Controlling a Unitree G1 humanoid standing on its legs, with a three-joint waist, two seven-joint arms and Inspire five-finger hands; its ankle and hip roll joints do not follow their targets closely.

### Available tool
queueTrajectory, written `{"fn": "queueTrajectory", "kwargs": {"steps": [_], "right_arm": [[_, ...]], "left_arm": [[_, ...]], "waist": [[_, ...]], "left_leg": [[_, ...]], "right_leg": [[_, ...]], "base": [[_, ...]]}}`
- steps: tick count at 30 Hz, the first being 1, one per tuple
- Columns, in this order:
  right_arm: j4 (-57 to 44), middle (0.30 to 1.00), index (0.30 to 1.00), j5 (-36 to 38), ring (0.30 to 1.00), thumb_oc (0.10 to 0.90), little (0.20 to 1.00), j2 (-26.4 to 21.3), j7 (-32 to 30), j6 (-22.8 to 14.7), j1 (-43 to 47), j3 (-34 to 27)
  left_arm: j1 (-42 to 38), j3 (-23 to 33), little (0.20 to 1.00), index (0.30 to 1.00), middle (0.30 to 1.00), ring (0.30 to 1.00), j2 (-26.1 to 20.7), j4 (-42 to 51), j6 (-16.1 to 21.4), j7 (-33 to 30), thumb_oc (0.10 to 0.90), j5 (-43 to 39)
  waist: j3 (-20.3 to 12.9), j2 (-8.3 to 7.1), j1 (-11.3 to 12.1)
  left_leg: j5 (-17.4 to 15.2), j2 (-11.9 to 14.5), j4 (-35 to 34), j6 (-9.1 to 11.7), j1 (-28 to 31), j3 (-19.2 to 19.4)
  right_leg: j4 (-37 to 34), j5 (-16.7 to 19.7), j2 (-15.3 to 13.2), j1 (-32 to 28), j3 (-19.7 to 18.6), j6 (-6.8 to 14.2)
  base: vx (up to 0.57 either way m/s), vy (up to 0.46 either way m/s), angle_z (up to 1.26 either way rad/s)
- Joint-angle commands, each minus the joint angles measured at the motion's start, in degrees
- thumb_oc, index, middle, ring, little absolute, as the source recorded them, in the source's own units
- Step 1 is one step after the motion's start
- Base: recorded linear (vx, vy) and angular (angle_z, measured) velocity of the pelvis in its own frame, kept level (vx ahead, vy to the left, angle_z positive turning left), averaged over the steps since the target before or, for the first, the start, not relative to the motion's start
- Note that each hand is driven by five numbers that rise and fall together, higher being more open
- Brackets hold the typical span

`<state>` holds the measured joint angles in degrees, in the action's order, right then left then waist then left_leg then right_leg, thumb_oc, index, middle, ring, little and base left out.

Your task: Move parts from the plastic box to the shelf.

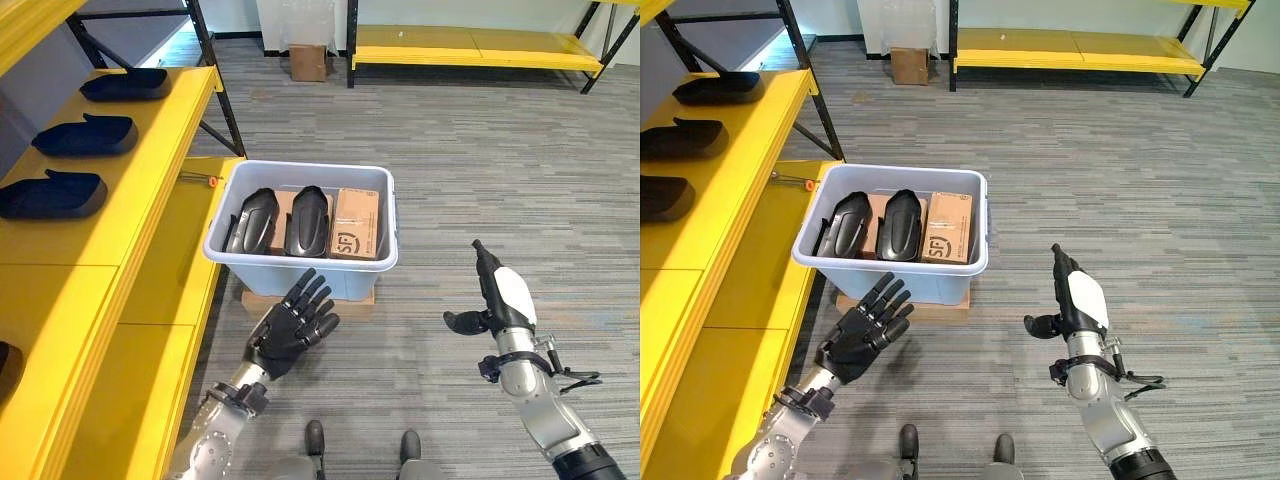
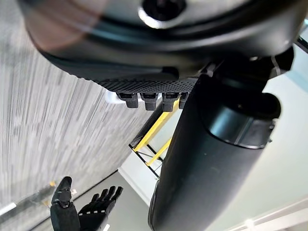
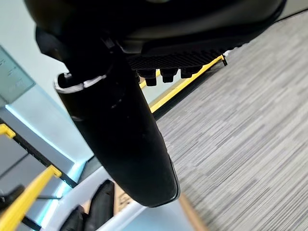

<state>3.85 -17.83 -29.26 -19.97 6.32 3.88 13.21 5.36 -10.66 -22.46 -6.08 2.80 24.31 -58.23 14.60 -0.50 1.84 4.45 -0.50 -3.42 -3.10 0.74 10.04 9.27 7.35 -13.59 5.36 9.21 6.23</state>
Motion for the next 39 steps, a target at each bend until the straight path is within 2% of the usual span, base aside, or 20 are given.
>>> {"fn": "queueTrajectory", "kwargs": {"steps": [1, 2, 4, 5, 6, 7, 10, 14, 16, 22, 27, 29, 30, 31, 33, 34, 35, 36, 38, 39], "right_arm": [[-3.5, 1.0, 1.0, -3.9, 1.0, 0.9, 1.0, -3.0, -2.8, -4.7, 7.9, -0.8], [-3.5, 1.0, 1.0, -3.9, 1.0, 0.9, 1.0, -3.1, -3.0, -4.5, 7.6, -0.8], [-3.2, 1.0, 1.0, -4.1, 1.0, 0.9, 1.0, -3.0, -3.4, -4.7, 7.0, -0.9], [-2.6, 1.0, 1.0, -4.2, 1.0, 0.9, 1.0, -3.0, -3.5, -5.0, 7.1, -0.9], [-1.2, 1.0, 1.0, -4.4, 1.0, 0.9, 1.0, -2.7, -3.7, -5.6, 7.7, -0.8], [-0.1, 1.0, 1.0, -4.9, 1.0, 0.9, 1.0, -2.0, -3.8, -6.2, 8.2, -0.7], [-0.2, 1.0, 1.0, -4.6, 1.0, 0.9, 1.0, -1.8, -3.4, -6.7, 7.7, -0.7], [-3.1, 1.0, 1.0, -5.1, 1.0, 0.9, 1.0, -2.9, -0.3, -5.8, 7.9, 0.2], [-4.7, 1.0, 1.0, -5.8, 1.0, 0.9, 1.0, -5.2, 2.7, -7.5, 9.0, 0.8], [-7.5, 1.0, 1.0, -5.6, 1.0, 0.9, 1.0, -9.0, 5.0, -10.3, 14.1, 2.2], [-8.8, 1.0, 1.0, -4.5, 1.0, 0.9, 1.0, -10.8, 7.6, -11.3, 20.5, 4.4], [-9.2, 1.0, 1.0, -3.6, 1.0, 0.9, 1.0, -10.9, 7.8, -10.7, 21.3, 4.9], [-9.2, 1.0, 1.0, -3.4, 1.0, 0.9, 1.0, -10.4, 8.0, -10.5, 22.0, 5.5], [-8.7, 1.0, 1.0, -3.5, 1.0, 0.9, 1.0, -9.3, 8.7, -10.9, 23.1, 6.8], [-8.5, 1.0, 1.0, -4.3, 1.0, 0.9, 1.0, -8.2, 9.0, -11.4, 24.2, 8.3], [-9.1, 1.0, 1.0, -4.2, 1.0, 0.9, 1.0, -7.7, 9.5, -11.2, 24.1, 8.8], [-10.5, 1.0, 1.0, -4.7, 1.0, 0.9, 1.0, -7.3, 10.3, -11.2, 23.1, 9.1], [-10.7, 1.0, 1.0, -4.7, 1.0, 0.9, 1.0, -7.2, 10.4, -11.2, 22.9, 9.1], [-12.0, 1.0, 1.0, -4.7, 1.0, 0.9, 1.0, -7.0, 10.8, -10.9, 21.6, 9.2], [-11.4, 1.0, 1.0, -3.6, 1.0, 0.9, 1.0, -7.3, 10.8, -11.1, 21.6, 9.4]], "left_arm": [[-2.3, 1.1, 1.0, 1.0, 1.0, 1.0, 1.2, 7.0, 5.2, 1.7, 0.9, -1.5], [-2.3, 0.9, 1.0, 1.0, 1.0, 1.0, 1.2, 7.0, 5.2, 2.0, 0.9, -1.6], [-2.3, 0.2, 1.0, 1.0, 1.0, 1.0, 1.0, 6.6, 5.6, 2.5, 0.9, -1.7], [-2.6, -0.1, 1.0, 1.0, 1.0, 1.0, 0.8, 6.3, 5.9, 2.7, 0.9, -1.6], [-3.2, -0.4, 1.0, 1.0, 1.0, 1.0, 0.8, 6.1, 6.2, 2.7, 0.9, -1.8], [-3.5, -0.6, 1.0, 1.0, 1.0, 1.0, 0.6, 6.3, 6.4, 2.7, 0.9, -1.8], [-3.0, -1.5, 1.0, 1.0, 1.0, 1.0, 1.4, 6.6, 6.9, 2.1, 0.9, -1.1], [-2.9, -2.1, 1.0, 1.0, 1.0, 1.0, 1.8, 6.7, 6.4, 1.4, 0.9, -1.3], [-3.1, -2.3, 1.0, 1.0, 1.0, 1.0, 1.9, 7.0, 5.3, 1.8, 0.9, -1.4], [-6.9, -3.8, 1.0, 1.0, 1.0, 1.0, 1.4, 6.5, 4.7, 2.5, 0.9, -1.2], [-10.8, -5.5, 1.0, 1.0, 1.0, 1.0, 2.4, 5.3, 7.3, -0.2, 0.9, -2.1], [-12.2, -5.8, 1.0, 1.0, 1.0, 1.0, 3.2, 4.5, 7.6, -0.9, 0.9, -3.0], [-13.2, -6.0, 1.0, 1.0, 1.0, 1.0, 4.0, 4.1, 6.8, -1.0, 0.9, -3.6], [-13.6, -6.3, 1.0, 1.0, 1.0, 1.0, 4.6, 3.3, 7.1, -2.1, 0.9, -2.5], [-13.1, -6.0, 1.0, 1.0, 1.0, 1.0, 4.8, 2.9, 7.6, -2.3, 0.9, -2.5], [-12.3, -5.7, 1.0, 1.0, 1.0, 1.0, 4.8, 3.0, 8.1, -2.2, 0.9, -2.5], [-10.5, -5.0, 1.0, 1.0, 1.0, 1.0, 4.8, 3.2, 8.7, -1.9, 0.9, -2.4], [-10.2, -4.9, 1.0, 1.0, 1.0, 1.0, 4.8, 3.2, 8.7, -1.8, 0.9, -2.4], [-8.1, -3.7, 1.0, 1.0, 1.0, 1.0, 4.9, 2.2, 9.4, -0.6, 0.9, -2.5], [-6.7, -2.6, 1.0, 1.0, 1.0, 1.0, 5.3, 0.4, 10.2, 1.8, 0.9, -2.1]], "waist": [[-2.3, -0.31, 0.0], [-2.3, -0.39, -0.4], [-2.1, -0.76, -1.4], [-1.9, -1.19, -1.9], [-1.6, -1.75, -2.1], [-1.1, -1.88, -2.3], [-1.6, -2.14, -3.0], [-2.5, -1.89, -3.6], [-2.2, -1.0, -4.0], [-0.1, 0.08, -5.2], [1.0, 1.64, -7.0], [1.4, 2.03, -7.5], [2.2, 2.05, -7.4], [3.1, 2.11, -6.6], [3.8, 2.44, -5.9], [3.9, 2.8, -5.5], [3.8, 3.17, -5.0], [3.9, 3.15, -4.9], [3.9, 2.82, -4.3], [3.8, 2.05, -3.7]], "left_leg": [[-6.4, 3.8, 3.3, 1.6, 0.3, -3.3], [-6.4, 3.6, 3.1, 1.6, 0.3, -3.5], [-6.9, 2.9, 2.6, 1.6, 0.9, -3.9], [-7.5, 2.2, 2.1, 1.5, 1.4, -3.9], [-8.9, 1.5, 1.9, 1.3, 2.4, -4.0], [-10.2, 1.5, 2.2, 0.9, 3.4, -4.3], [-10.5, 1.7, 1.5, 0.8, 4.4, -5.2], [-9.8, 3.1, 0.8, 2.1, 5.3, -4.0], [-8.8, 5.1, 1.2, 3.6, 5.1, -3.4], [-7.5, 7.7, 2.4, 5.1, 3.3, -3.5], [-7.4, 8.3, 5.4, 6.1, 2.2, -2.7], [-5.0, 8.4, 13.7, 6.8, -0.7, -2.0], [-3.2, 7.6, 22.2, 7.2, -4.9, -3.4], [-3.6, 5.4, 24.7, 6.4, -8.6, -6.9], [-3.4, 5.2, 20.5, 6.0, -8.8, -7.5], [-1.8, 6.3, 15.7, 6.7, -8.3, -7.6], [1.6, 8.5, 8.3, 8.1, -7.5, -7.9], [2.2, 8.8, 7.4, 8.3, -7.2, -8.0], [6.5, 11.7, 3.4, 9.8, -7.8, -9.8], [8.0, 13.8, 2.0, 10.5, -9.6, -10.7]], "right_leg": [[5.9, -6.3, 2.5, -0.1, 0.4, 0.6], [4.6, -6.5, 3.4, -0.1, -0.2, 0.5], [-0.3, -4.4, 4.2, 0.7, -1.8, 1.0], [-3.7, -2.0, 4.0, 1.9, -2.5, 1.6], [-8.3, 2.3, 3.5, 3.3, -3.0, 2.8], [-9.1, 4.2, 3.1, 5.4, -4.0, 3.3], [-11.4, 4.1, 4.4, 3.5, -6.2, 3.8], [-10.8, 1.3, 5.1, 1.5, -4.9, 2.7], [-8.8, -1.9, 5.6, 0.6, -3.5, 1.0], [-4.5, -5.1, 6.2, 2.1, -3.1, -0.9], [-1.6, -7.3, 6.6, 4.1, -4.2, -2.8], [-1.1, -7.9, 6.4, 4.4, -4.0, -4.0], [-1.5, -8.0, 6.2, 3.6, -4.1, -4.9], [-1.6, -8.0, 6.4, 2.9, -5.4, -4.9], [-0.9, -8.5, 6.9, 2.9, -6.4, -4.4], [-1.0, -8.8, 7.3, 2.6, -6.6, -4.0], [-1.3, -9.4, 7.6, 1.4, -6.9, -3.7], [-1.4, -9.5, 7.7, 1.1, -6.9, -3.7], [-2.2, -10.2, 7.8, -1.1, -7.5, -3.8], [-2.8, -11.0, 7.2, -3.1, -8.0, -3.9]], "base": [[0.12, -0.032, -0.75], [0.15, -0.078, -0.48], [0.12, -0.082, 0.04], [0.14, -0.131, 0.08], [0.21, -0.237, 0.03], [0.27, -0.294, 0.1], [0.22, -0.257, 0.27], [0.21, -0.2, 0.48], [0.26, -0.249, 0.01], [0.1, -0.201, -0.12], [0.07, -0.153, 0.15], [0.06, -0.156, 0.11], [0.14, -0.128, 0.35], [0.16, -0.046, 0.39], [0.15, 0.146, -0.08], [0.24, 0.292, -0.59], [0.21, 0.246, -0.63], [0.21, 0.27, -0.52], [0.24, 0.325, -0.29], [0.27, 0.361, -0.15]]}}
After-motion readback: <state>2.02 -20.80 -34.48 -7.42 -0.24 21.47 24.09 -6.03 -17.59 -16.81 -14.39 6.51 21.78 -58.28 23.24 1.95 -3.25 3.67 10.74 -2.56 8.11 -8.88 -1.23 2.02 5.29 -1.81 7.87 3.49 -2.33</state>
